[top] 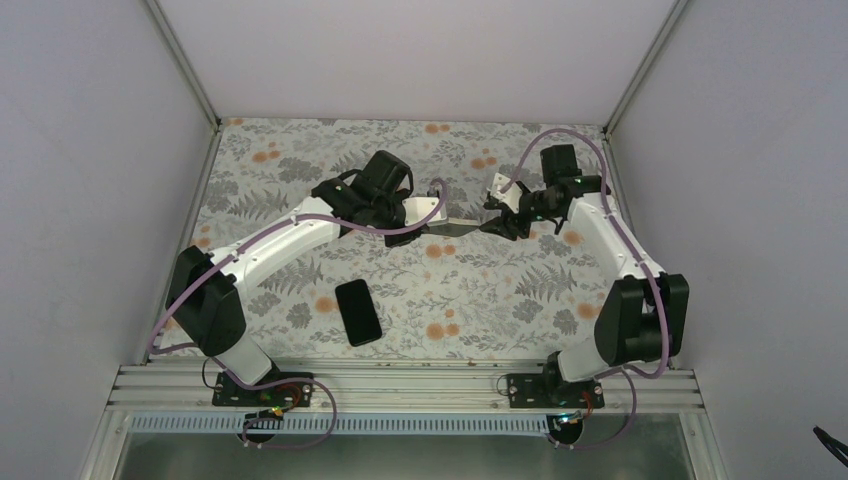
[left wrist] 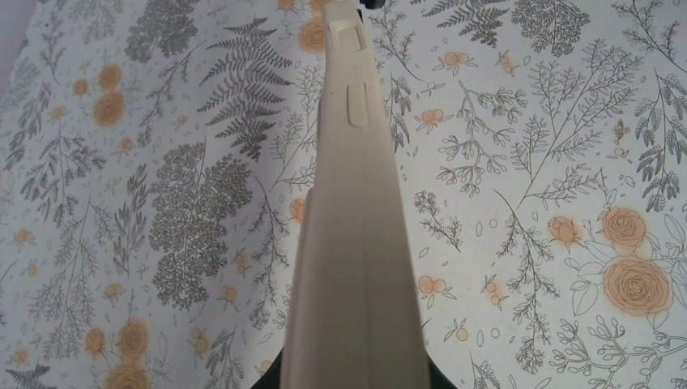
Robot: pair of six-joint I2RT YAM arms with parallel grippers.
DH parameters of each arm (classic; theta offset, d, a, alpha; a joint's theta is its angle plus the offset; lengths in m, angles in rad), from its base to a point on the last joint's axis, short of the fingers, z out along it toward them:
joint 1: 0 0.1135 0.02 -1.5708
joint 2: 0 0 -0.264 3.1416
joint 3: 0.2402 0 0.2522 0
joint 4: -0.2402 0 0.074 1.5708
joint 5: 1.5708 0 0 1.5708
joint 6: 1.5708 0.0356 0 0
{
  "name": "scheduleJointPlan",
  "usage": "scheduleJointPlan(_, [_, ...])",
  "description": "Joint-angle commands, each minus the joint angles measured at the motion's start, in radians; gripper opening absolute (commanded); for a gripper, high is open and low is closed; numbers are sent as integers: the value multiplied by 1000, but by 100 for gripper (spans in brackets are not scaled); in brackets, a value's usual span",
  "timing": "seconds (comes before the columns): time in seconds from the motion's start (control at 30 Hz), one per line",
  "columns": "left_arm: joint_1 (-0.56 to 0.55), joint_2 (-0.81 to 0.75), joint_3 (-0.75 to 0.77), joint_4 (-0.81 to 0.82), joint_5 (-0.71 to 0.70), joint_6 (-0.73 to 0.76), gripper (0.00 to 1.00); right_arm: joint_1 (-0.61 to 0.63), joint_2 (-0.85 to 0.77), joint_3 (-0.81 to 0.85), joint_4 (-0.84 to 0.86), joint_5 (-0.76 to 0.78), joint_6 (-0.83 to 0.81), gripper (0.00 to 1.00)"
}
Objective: Take the phone out of the phone case
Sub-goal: Remove the phone case from the phone.
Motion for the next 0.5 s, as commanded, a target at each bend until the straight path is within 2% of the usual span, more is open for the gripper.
scheduleJointPlan(0.0, [-4, -9, 31, 54, 22, 1, 2, 2, 34, 24, 24, -22, 9, 58])
scheduleJointPlan(0.47, [-6, 2, 42, 42, 43, 3, 2, 3, 81, 73, 56, -28, 30, 56])
